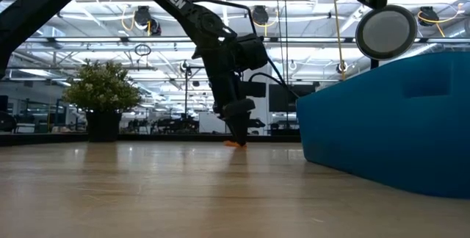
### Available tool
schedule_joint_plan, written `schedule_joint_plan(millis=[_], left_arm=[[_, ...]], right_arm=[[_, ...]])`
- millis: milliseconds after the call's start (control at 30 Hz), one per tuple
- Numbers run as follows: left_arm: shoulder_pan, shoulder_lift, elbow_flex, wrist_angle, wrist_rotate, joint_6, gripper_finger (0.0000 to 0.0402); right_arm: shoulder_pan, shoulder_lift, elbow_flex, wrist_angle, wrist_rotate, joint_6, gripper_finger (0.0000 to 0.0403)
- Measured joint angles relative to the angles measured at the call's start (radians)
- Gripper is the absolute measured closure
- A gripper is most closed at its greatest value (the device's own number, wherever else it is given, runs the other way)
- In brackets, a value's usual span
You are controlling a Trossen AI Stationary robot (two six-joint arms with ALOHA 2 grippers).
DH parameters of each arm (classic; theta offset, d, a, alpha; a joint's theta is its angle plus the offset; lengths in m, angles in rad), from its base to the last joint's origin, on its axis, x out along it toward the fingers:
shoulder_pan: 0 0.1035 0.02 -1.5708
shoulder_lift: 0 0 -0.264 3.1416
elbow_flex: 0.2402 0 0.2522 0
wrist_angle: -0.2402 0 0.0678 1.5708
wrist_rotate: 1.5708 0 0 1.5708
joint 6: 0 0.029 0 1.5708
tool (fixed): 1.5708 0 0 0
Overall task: Pick and place rubber bands into bin
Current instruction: Put the orange rubber band into the blue bin
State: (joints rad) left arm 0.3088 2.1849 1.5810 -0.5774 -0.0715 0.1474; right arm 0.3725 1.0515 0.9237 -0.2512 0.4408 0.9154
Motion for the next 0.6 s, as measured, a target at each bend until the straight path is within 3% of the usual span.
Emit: schedule_joint_plan(millis=[300, 600], left_arm=[[0.000, 0.001, 0.000, 0.000, 0.011, 0.001, 0.0387], [0.002, -0.002, 0.000, -0.009, 0.046, -0.030, 0.0397]], right_arm=[[0.000, 0.000, 0.000, 0.000, 0.000, 0.000, 0.0241], [0.000, 0.000, 0.000, 0.000, 0.000, 0.000, 0.0242]])
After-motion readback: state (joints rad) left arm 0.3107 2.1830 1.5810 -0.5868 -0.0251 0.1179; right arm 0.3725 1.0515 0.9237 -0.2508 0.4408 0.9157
